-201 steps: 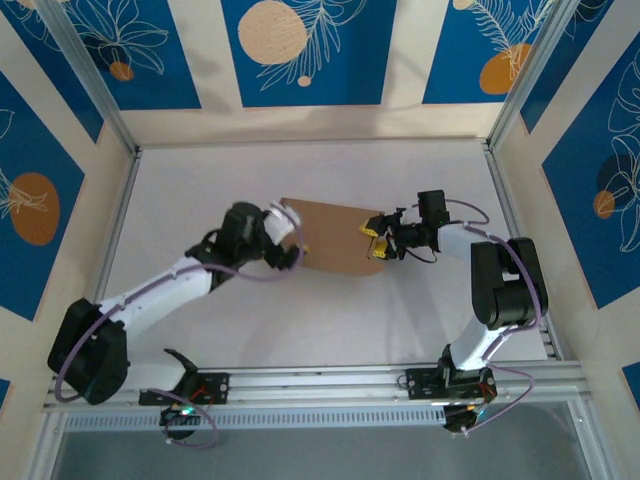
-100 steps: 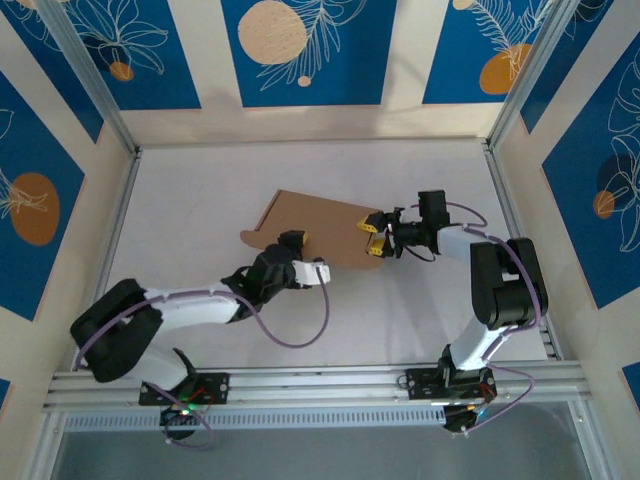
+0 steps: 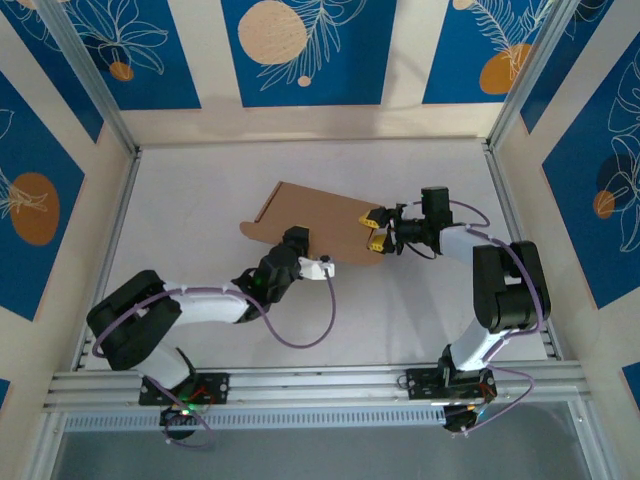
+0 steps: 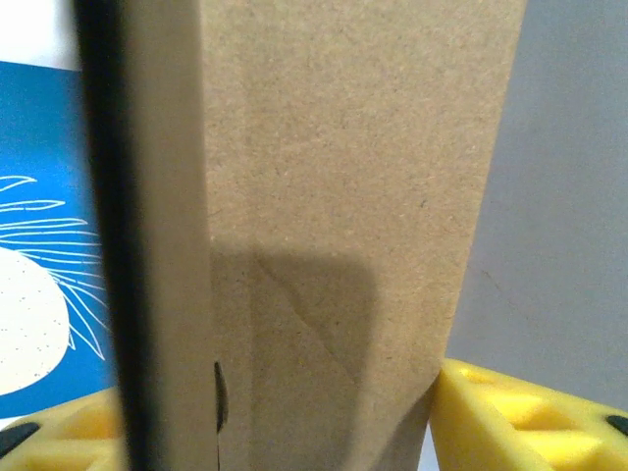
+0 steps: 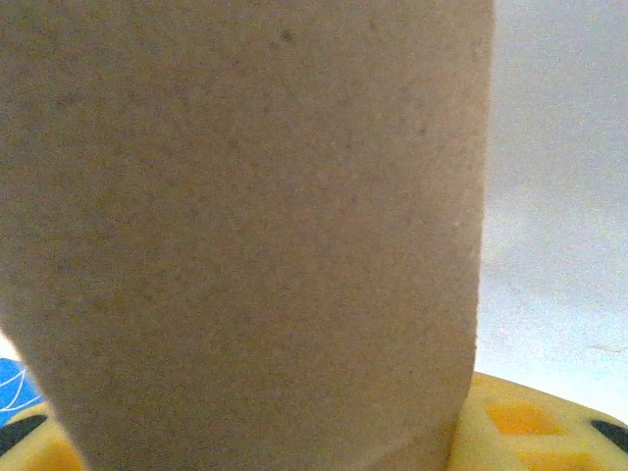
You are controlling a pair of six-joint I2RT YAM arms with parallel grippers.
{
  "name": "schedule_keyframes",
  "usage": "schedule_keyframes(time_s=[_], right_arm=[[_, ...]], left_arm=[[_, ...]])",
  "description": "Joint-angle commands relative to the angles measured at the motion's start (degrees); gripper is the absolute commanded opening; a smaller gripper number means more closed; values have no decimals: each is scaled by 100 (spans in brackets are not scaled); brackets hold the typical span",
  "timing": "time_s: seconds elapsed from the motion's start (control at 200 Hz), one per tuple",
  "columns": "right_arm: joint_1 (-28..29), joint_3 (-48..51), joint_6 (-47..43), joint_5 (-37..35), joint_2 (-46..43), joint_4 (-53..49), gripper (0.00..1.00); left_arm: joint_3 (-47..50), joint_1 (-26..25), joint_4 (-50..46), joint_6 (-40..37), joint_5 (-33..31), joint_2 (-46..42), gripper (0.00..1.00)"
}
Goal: Fold the paper box
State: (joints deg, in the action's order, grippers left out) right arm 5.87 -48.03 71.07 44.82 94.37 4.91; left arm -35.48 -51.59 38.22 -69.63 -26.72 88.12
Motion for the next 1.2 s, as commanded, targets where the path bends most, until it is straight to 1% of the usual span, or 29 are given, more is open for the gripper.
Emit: schedule_keyframes(time_s=[0.0, 0.05, 0.13, 0.17, 0.225, 0.325, 0.38, 0.445, 0.5, 0.57, 0.64, 0.71, 0.77, 0.845, 0.945, 0.98, 1.03, 1.135, 1.191], right_arm=[[58, -65, -119, 332, -297, -410, 62], [61, -117, -260, 258, -382, -622, 69], [63, -201, -508, 73, -550, -1057, 77], [55, -223, -585, -10, -640, -1211, 80], [46, -282, -764, -207, -781, -1562, 83], [23, -470, -1270, -933, -1182, -2459, 87], [20, -596, -1539, -1514, -1502, -2979, 88], [36, -777, -1818, -2439, -1973, -3636, 88], [52, -841, -1960, -3238, -2478, -3899, 88], [70, -932, -2141, -3965, -2982, -4101, 88], [81, -1082, -2410, -4219, -3242, -4192, 87], [118, -1297, -2777, -4176, -3284, -4264, 83], [240, -1500, -3117, -4192, -3241, -4352, 78], [571, -1712, -3820, -4313, -3152, -4399, 72], [1234, -1954, -4774, -4942, -2993, -4600, 67], [1455, -1989, -5065, -5065, -2954, -4657, 67], [1593, -1976, -5203, -5179, -2958, -4657, 66], [1624, -1919, -5265, -5119, -2944, -4623, 65], [1611, -1927, -5278, -4972, -2875, -4603, 64]], left_arm=[[-375, -44, -512, -31, -245, -276, 56], [-485, -37, -880, 122, -201, -427, 55], [-724, -36, -1660, 371, -79, -660, 53], [-845, -40, -2028, 520, -3, -757, 53], [-1119, -35, -2765, 719, 139, -846, 53], [-1650, -35, -4049, 1083, 290, -941, 53], [-1969, -35, -4711, 1313, 375, -965, 53], [-2402, -35, -5654, 1606, 536, -981, 53], [-2809, -35, -6461, 1855, 689, -922, 53], [-3380, -39, -7426, 2194, 869, -734, 54], [-4006, -35, -8421, 2490, 1113, -462, 57], [-4586, -20, -9224, 2741, 1400, -101, 60], [-5046, -18, -9837, 2905, 1767, 224, 60], [-5444, 29, -10233, 3084, 2320, 526, 59], [-5740, 143, -10513, 3258, 2877, 935, 57], [-5707, 182, -10447, 3303, 2934, 1030, 57], [-5572, 264, -10260, 3368, 2988, 1143, 56], [-5388, 396, -10020, 3517, 2765, 1270, 56], [-5372, 509, -9873, 3622, 2852, 1227, 56]])
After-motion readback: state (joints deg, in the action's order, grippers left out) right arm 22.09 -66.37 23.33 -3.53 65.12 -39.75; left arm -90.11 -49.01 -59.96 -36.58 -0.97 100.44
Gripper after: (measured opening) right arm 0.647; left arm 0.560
